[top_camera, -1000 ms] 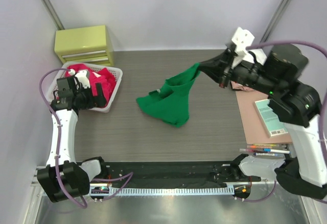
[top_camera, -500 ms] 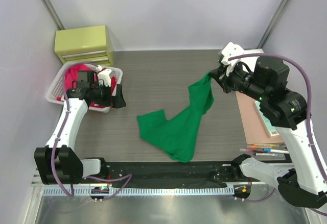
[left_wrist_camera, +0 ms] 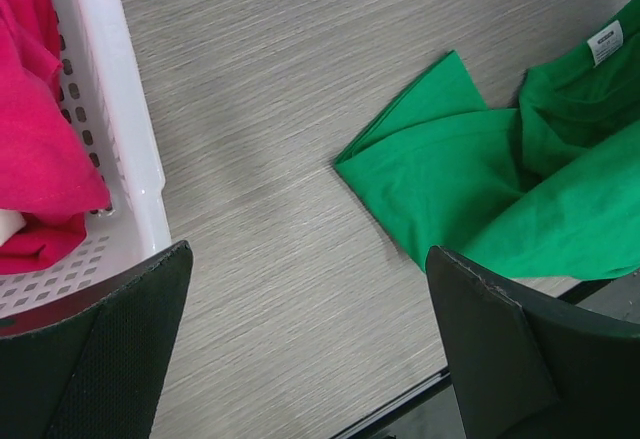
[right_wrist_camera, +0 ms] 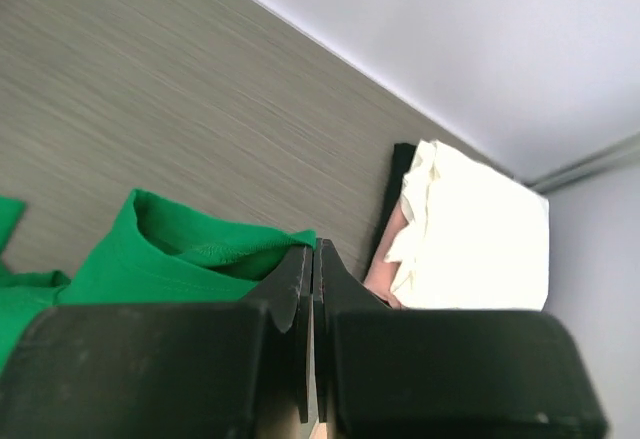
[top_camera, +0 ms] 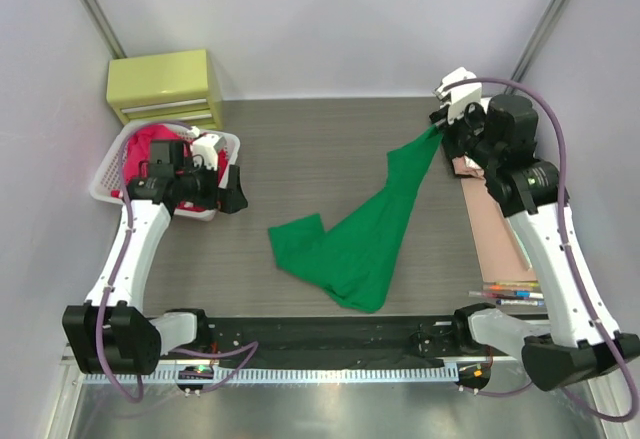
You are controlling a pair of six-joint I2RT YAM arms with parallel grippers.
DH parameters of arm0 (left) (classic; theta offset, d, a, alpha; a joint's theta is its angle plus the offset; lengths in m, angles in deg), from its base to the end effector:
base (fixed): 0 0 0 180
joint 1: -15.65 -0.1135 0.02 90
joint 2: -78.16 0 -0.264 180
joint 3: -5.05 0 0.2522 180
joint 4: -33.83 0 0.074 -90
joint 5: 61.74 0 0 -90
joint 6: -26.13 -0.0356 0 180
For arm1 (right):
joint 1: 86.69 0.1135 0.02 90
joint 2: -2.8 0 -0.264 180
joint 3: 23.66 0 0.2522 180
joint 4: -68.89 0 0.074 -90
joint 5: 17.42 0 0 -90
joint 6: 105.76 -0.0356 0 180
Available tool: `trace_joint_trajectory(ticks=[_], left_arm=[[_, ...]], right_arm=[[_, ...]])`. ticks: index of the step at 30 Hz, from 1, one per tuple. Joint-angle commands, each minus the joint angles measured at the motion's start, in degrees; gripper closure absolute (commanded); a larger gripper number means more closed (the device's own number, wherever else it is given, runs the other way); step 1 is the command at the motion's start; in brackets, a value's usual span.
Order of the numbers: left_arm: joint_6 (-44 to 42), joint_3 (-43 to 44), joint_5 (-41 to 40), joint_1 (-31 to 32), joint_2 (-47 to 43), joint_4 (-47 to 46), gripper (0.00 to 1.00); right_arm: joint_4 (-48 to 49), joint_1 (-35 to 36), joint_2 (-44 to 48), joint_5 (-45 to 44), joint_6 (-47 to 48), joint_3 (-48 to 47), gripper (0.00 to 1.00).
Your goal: Fold and stack the t-shirts
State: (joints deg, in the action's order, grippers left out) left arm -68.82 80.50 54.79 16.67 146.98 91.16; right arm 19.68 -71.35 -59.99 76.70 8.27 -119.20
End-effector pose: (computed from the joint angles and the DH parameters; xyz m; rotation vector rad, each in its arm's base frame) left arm 0.2419 -0.0202 0.3069 0.3257 2.3785 -0.5343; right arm 0.2080 0.0597 0.4537 -0.6725 1.7315 -0.0385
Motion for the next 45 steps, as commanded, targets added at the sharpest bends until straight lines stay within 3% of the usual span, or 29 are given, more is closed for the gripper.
trace_joint_trajectory(ticks=[1,7,11,18,20,22,24,28,31,35,45], left_arm=[[0.21,-0.78,-1.73,0.21,-1.84,-1.38,0.0],[-0.15,-1.05,-1.56,0.13,-1.93,-1.12,0.0],[-0.15,-1.22,-1.74,0.21,-2.28,-1.21,0.0],[-0.5,-2.01,-1.56,0.21,-1.58,-1.38,0.0],[-0.59,-2.27,-1.91,0.21,-1.58,-1.38,0.0],[-0.94,-2.45,-2.09,0.21,-1.14,-1.38,0.0],[-1.03,-2.72,-2.35,0.21,-0.79,-1.47,0.0],[-1.03,-2.63,-2.44,0.65,0.7,-1.04,0.0],[-0.68,-1.05,-0.52,3.28,4.3,0.72,0.0],[1.52,5.61,16.93,5.57,13.87,5.37,0.0],[1.52,13.89,28.31,17.08,34.09,7.49,0.0]], right_arm=[[9.68,-10.04,-4.09,2.11,-1.88,2.23,0.99],[13.73,-30.23,-19.88,13.0,-6.53,-2.15,0.99],[14.43,-34.4,-26.94,12.32,-5.49,-5.76,0.99],[16.1,-34.84,-31.79,10.12,-4.25,-6.73,0.99],[17.41,-34.84,-31.53,9.95,-4.26,-5.68,0.82],[18.3,-34.84,-30.65,10.12,-4.34,-4.8,0.56],[18.65,-34.93,-28.03,10.9,-4.43,-3.49,0.47],[18.3,-34.85,-18.99,11.44,-2.33,0.29,0.2],[16.82,-34.84,-12.48,9.95,-0.31,3.72,0.15],[16.02,-34.84,-6.23,9.25,1.55,10.31,0.15],[16.37,-34.84,-1.38,7.66,-1.44,15.68,0.15]])
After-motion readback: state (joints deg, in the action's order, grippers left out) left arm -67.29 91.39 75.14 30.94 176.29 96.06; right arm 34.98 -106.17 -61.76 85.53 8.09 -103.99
